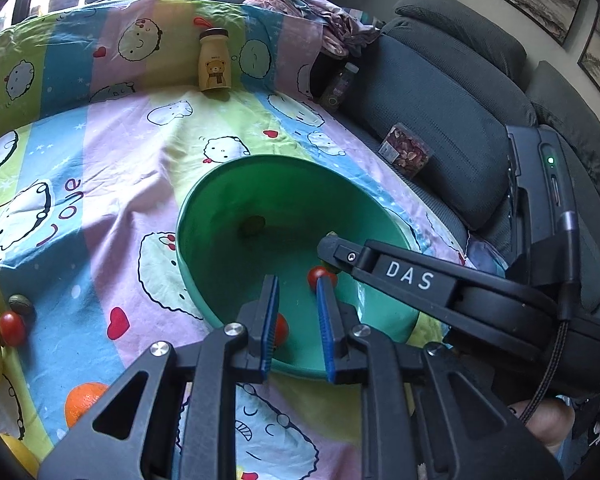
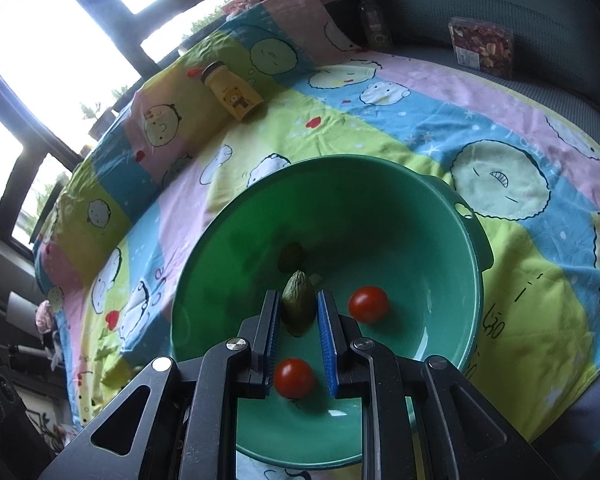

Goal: Organize fruits
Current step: 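Lower the green fruit into the basin and open the right gripper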

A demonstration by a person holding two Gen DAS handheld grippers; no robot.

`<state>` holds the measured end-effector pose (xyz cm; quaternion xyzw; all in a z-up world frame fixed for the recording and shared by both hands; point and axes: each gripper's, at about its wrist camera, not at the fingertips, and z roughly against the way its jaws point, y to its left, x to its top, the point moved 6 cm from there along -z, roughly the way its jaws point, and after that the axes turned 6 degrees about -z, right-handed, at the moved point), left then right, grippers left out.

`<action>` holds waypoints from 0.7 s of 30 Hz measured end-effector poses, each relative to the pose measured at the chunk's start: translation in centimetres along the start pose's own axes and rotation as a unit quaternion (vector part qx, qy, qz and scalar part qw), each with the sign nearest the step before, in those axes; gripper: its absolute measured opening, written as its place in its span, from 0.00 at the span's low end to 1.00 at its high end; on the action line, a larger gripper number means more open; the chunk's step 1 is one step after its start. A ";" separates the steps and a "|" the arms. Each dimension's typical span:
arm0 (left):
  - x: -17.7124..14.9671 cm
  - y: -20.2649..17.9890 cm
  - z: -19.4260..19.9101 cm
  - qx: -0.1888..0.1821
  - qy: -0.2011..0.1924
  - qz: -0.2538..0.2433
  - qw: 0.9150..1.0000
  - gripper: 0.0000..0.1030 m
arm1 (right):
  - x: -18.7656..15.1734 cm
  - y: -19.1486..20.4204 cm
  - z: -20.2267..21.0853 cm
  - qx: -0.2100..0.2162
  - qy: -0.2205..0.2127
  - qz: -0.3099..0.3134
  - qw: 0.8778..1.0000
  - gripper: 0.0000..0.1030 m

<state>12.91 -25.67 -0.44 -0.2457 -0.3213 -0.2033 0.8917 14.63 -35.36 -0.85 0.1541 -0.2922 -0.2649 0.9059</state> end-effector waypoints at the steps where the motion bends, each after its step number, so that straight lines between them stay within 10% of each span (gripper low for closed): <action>1: 0.0 0.1 0.0 0.001 0.001 0.001 1.000 0.19 | 0.0 0.0 -0.1 -0.002 0.001 0.000 1.000 0.21; 10: -0.1 1.6 2.0 0.012 -0.017 0.033 0.999 0.35 | 0.0 0.2 0.2 -0.002 0.001 0.002 1.000 0.23; 13: -0.3 2.9 3.8 0.030 -0.033 0.055 0.997 0.50 | -0.2 1.1 0.6 0.008 -0.002 0.016 1.000 0.39; 21: -3.0 9.5 10.5 0.158 -0.067 0.138 0.975 0.70 | -1.6 4.9 1.7 0.062 -0.009 0.064 0.996 0.64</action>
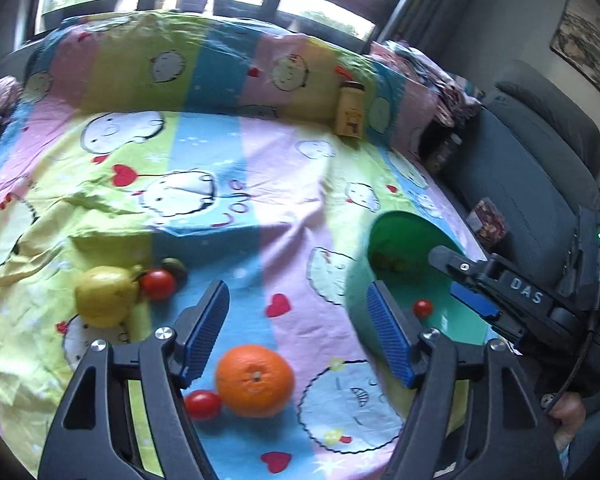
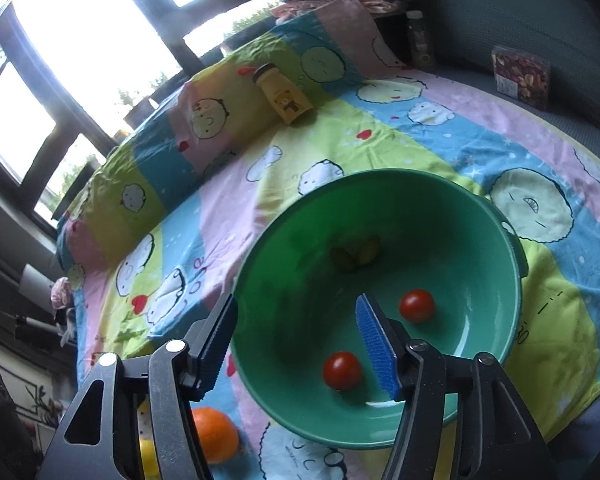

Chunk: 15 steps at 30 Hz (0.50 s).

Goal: Organize fruits
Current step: 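Lower the green fruit into the basin and open the right gripper, then move the right gripper toward the yellow lemon beside the pear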

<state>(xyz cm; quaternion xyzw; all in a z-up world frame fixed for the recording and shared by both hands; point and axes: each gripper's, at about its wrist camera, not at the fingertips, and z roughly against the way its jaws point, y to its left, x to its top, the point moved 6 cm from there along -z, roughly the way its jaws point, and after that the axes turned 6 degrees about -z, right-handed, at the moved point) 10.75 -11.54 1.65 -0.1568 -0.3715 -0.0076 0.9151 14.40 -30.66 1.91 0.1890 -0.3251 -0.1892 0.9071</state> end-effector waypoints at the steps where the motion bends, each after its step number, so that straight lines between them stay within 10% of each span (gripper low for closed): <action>1: -0.3 1.3 0.5 0.011 0.000 0.019 1.000 0.71 | -0.2 0.5 -0.1 0.009 0.005 0.004 1.000 0.65; 15: -5.1 12.2 4.1 0.100 0.050 0.153 0.982 0.72 | -4.4 7.1 -2.9 0.073 0.084 0.073 0.991 0.68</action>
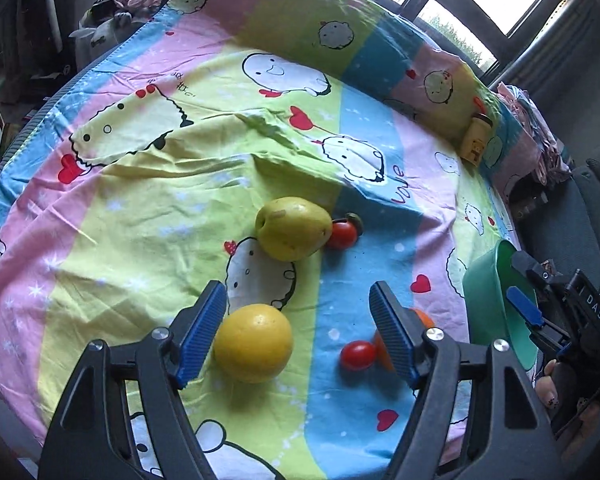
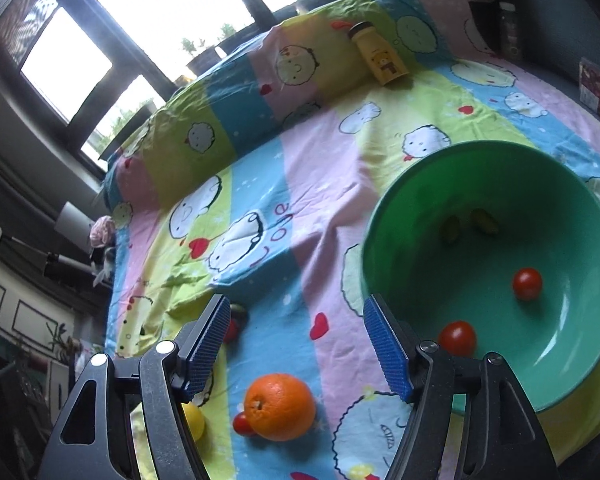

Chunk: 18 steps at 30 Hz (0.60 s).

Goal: Organize fruits
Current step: 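Move the right gripper toward the yellow lemon beside the pear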

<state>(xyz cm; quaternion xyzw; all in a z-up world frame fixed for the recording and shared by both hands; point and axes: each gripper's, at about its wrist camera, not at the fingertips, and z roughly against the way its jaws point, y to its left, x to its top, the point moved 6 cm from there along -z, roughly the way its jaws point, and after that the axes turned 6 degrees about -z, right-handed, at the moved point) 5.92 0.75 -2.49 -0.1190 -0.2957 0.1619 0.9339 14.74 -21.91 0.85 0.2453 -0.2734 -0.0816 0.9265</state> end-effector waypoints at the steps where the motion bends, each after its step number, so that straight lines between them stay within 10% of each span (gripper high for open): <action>1: -0.2 0.3 -0.1 0.005 0.006 0.000 1.000 0.72 | -0.2 0.5 -0.5 0.007 0.009 0.003 1.000 0.68; 10: -1.9 1.1 -1.5 0.020 0.051 -0.014 0.998 0.72 | -3.6 5.7 -4.5 0.064 0.099 0.050 0.992 0.68; 18: -2.7 1.2 -1.5 0.000 0.064 -0.023 0.998 0.72 | -5.8 5.9 -6.1 0.015 0.132 0.088 0.987 0.68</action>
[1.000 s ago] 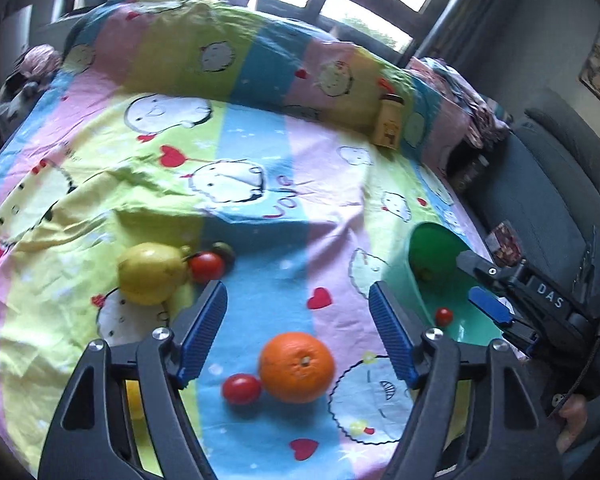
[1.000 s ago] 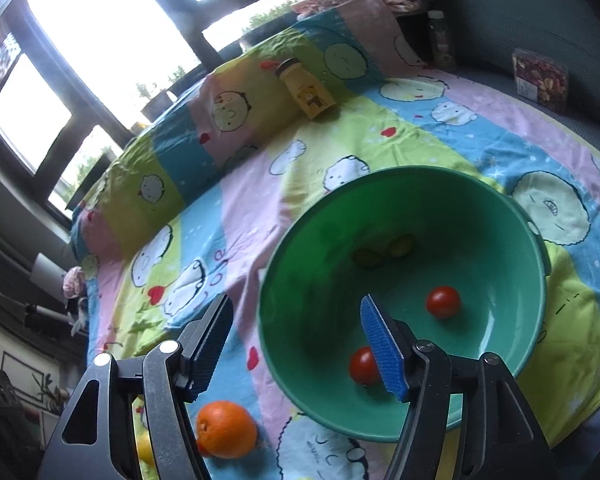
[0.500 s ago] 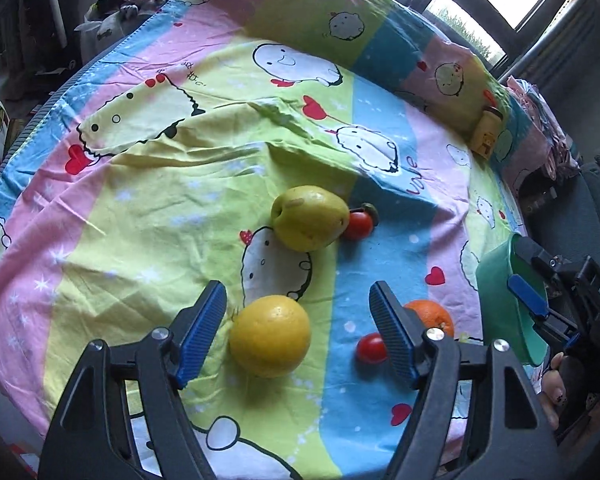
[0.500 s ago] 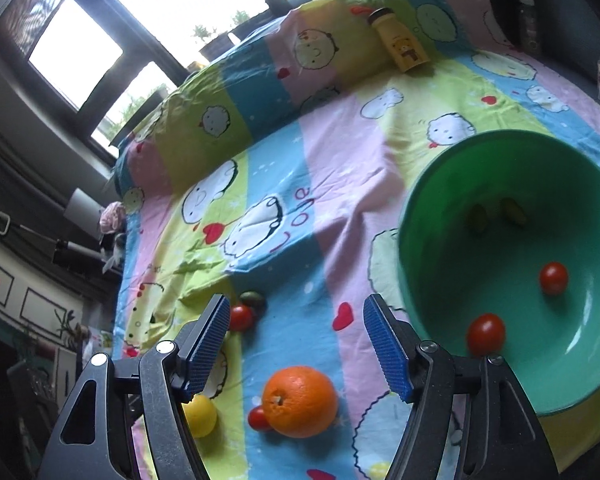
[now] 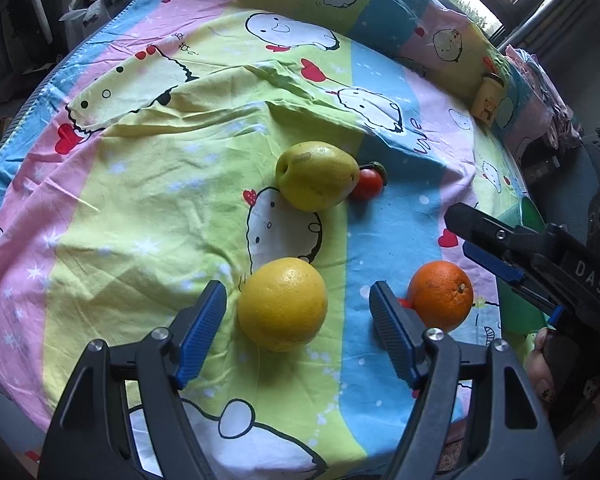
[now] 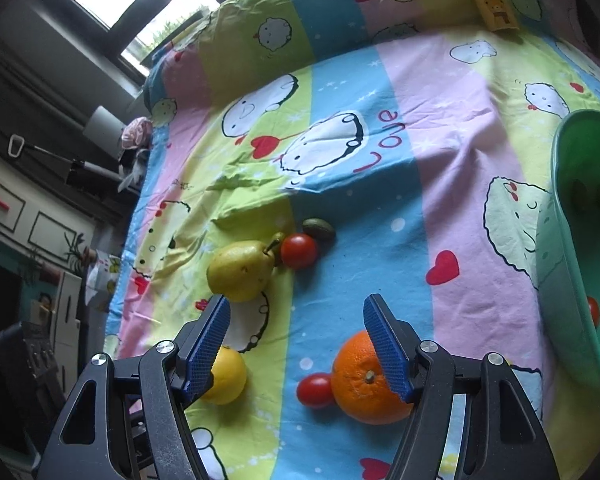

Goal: Organize fruits
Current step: 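Move the right gripper toward the yellow lemon beside the pear, then close the right gripper on the yellow lemon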

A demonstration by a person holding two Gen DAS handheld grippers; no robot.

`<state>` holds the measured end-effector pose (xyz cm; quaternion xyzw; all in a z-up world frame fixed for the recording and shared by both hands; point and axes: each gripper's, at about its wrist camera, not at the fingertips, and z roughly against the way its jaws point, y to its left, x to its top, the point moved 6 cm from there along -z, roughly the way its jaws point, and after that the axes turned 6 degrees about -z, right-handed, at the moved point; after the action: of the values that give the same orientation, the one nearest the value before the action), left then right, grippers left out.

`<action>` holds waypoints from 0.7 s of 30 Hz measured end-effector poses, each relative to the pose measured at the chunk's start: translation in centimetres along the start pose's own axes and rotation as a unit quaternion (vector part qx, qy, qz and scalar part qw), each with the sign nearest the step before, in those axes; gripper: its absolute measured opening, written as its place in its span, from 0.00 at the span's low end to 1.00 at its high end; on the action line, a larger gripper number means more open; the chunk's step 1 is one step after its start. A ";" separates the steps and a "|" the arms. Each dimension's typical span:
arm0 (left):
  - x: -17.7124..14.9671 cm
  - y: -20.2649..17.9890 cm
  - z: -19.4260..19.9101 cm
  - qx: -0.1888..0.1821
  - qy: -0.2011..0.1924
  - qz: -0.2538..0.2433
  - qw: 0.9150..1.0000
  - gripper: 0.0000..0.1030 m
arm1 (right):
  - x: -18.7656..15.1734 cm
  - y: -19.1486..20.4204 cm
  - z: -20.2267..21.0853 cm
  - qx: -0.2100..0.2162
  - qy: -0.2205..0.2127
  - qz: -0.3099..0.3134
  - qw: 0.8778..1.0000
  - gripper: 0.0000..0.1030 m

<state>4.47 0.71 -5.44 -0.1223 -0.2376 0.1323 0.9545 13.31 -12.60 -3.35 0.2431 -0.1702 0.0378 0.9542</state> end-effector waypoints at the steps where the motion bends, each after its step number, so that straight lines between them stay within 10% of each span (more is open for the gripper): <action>1: -0.1 0.0 -0.2 0.000 0.004 0.001 1.000 0.72 | 0.0 -0.2 -0.1 -0.001 0.002 -0.002 1.000 0.68; 11: -1.4 0.7 -0.6 0.012 0.009 0.001 1.000 0.71 | -2.3 4.1 -2.3 0.126 0.080 0.019 0.989 0.68; 21: -1.3 0.9 0.3 0.003 -0.013 0.007 1.000 0.54 | -4.2 5.0 -5.8 0.155 0.154 -0.003 0.976 0.55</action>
<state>3.00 1.20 -5.98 -0.1190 -0.2484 0.1412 0.9509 10.37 -5.40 -7.27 0.3795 -0.0128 0.0981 0.9199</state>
